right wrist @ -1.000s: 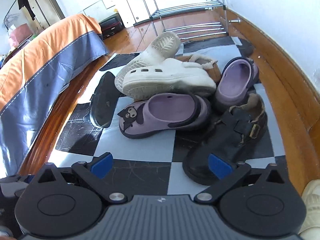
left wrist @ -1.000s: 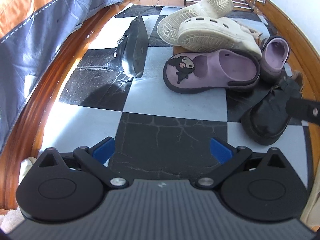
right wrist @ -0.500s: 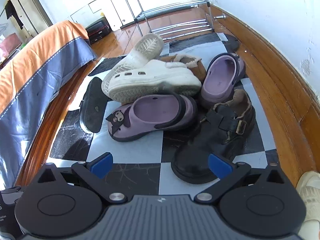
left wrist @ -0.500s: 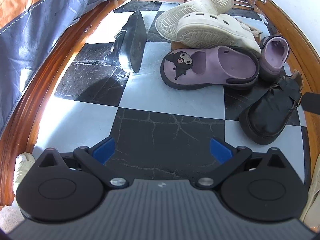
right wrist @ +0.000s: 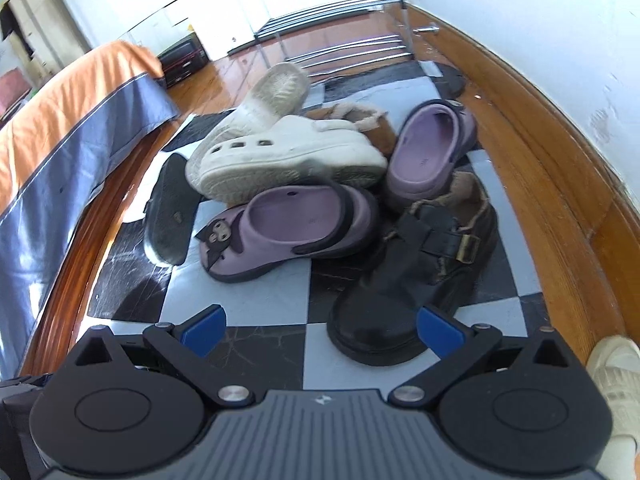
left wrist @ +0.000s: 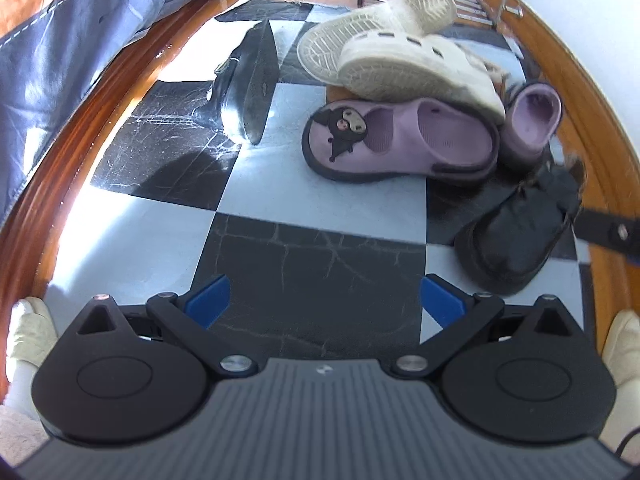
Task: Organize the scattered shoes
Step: 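Move both tools toward the shoe pile, then grasp the lavender Kuromi slide with the left tool and lift it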
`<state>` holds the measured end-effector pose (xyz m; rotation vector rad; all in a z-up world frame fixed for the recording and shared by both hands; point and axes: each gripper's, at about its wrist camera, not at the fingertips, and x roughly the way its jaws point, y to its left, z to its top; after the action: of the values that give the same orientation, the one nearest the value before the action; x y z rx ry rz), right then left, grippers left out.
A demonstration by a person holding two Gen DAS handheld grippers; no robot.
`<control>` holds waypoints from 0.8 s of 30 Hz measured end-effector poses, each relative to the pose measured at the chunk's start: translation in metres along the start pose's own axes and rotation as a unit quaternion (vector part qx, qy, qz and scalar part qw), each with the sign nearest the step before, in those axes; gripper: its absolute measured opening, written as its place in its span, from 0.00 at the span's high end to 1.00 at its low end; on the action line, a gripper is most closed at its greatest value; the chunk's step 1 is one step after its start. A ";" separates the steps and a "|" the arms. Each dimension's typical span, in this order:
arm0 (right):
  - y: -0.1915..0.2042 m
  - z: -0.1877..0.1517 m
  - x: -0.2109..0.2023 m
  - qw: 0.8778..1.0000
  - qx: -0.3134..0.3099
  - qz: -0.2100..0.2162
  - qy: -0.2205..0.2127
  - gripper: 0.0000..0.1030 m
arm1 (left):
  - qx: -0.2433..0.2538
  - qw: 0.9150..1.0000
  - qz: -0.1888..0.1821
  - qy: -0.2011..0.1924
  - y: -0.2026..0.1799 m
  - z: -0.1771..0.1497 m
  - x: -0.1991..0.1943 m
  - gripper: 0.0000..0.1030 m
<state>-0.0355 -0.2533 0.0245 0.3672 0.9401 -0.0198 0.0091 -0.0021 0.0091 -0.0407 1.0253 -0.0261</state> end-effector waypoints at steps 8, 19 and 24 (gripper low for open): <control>-0.027 -0.007 0.008 0.999 0.050 -0.003 0.008 0.01 | -0.018 0.999 0.020 -0.018 -0.032 0.047 0.063 0.00; -0.046 -0.001 0.000 0.997 0.074 0.019 0.017 0.01 | -0.014 0.998 0.039 -0.040 -0.081 0.093 0.129 0.00; -0.061 -0.006 0.014 0.996 0.087 0.011 0.032 0.01 | -0.039 0.999 0.027 -0.014 -0.077 0.097 0.160 0.13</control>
<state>-0.0428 -0.3066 -0.0081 0.5412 1.0007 -0.0713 0.1749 -0.0836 -0.0735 -0.0839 0.9987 0.0635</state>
